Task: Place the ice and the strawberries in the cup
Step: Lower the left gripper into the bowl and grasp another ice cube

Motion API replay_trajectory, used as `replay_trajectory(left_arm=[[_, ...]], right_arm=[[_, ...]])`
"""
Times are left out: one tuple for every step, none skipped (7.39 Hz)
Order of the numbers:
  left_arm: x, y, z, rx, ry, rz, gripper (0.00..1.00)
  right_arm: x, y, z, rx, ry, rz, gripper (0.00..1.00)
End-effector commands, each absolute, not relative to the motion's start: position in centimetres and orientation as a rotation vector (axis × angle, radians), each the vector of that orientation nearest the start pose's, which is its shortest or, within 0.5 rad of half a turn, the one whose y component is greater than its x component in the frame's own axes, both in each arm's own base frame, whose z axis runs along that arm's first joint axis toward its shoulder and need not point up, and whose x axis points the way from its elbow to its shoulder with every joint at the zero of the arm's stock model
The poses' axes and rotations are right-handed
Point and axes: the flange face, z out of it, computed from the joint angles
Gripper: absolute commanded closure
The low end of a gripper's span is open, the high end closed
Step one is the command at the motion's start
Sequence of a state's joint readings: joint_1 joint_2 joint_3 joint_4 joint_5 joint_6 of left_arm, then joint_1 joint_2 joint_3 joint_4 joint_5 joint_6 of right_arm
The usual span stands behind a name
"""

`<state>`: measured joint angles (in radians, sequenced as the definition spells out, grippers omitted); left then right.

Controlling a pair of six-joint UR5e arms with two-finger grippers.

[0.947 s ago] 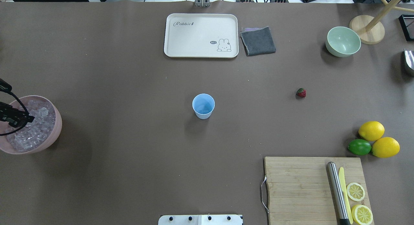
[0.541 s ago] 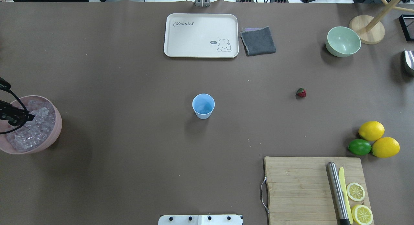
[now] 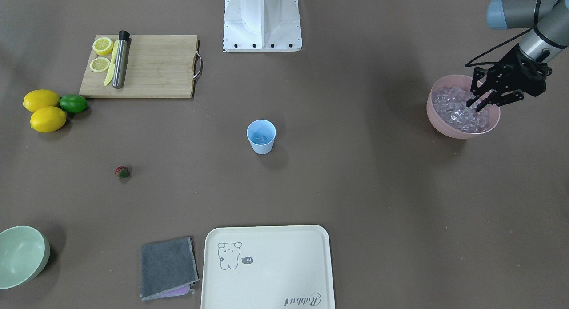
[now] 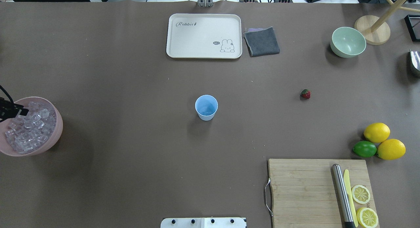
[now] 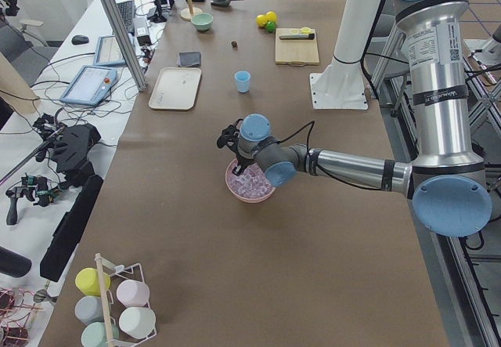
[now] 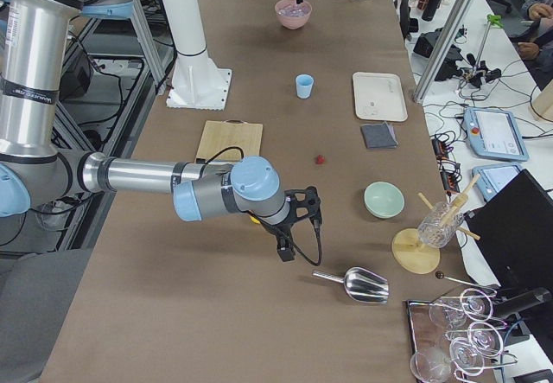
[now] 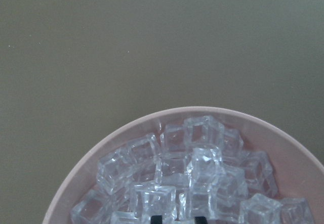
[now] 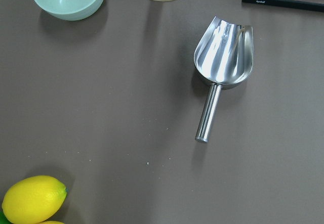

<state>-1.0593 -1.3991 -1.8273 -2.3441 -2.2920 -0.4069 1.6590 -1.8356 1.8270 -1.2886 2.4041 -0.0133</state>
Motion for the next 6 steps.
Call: replay_trajectory(left_arm=[[16.0,-43.5,48.4,0.425,1.05,0.312,1.0],[17.2,-45.2,44.8,0.407,1.11,0.217,1.0],[18.5,-46.4,42.0,0.401,1.152,0.175,1.0],[19.7,-47.6,38.8,0.378,1.204,0.109,1.0],[22.1,-48.2,35.6,0.324,1.26,0.035,1.0],[25.3,-48.4,32.6,0.311,1.294,-0.005,1.0]], right_arm=[[9.4,-38.8,61.4,0.299,-0.813,-0.043,0.0],[9.4,-38.8,61.4,0.298,-0.815,-0.044,0.0],[9.4,-38.8,61.4,0.298,-0.813,-0.042,0.0],[9.4,-38.8,61.4,0.299,-0.815,-0.043,0.0],[9.4,-38.8,61.4,0.299,-0.815,-0.04,0.0],[9.4,-38.8,61.3,0.3,-0.815,-0.04,0.0]])
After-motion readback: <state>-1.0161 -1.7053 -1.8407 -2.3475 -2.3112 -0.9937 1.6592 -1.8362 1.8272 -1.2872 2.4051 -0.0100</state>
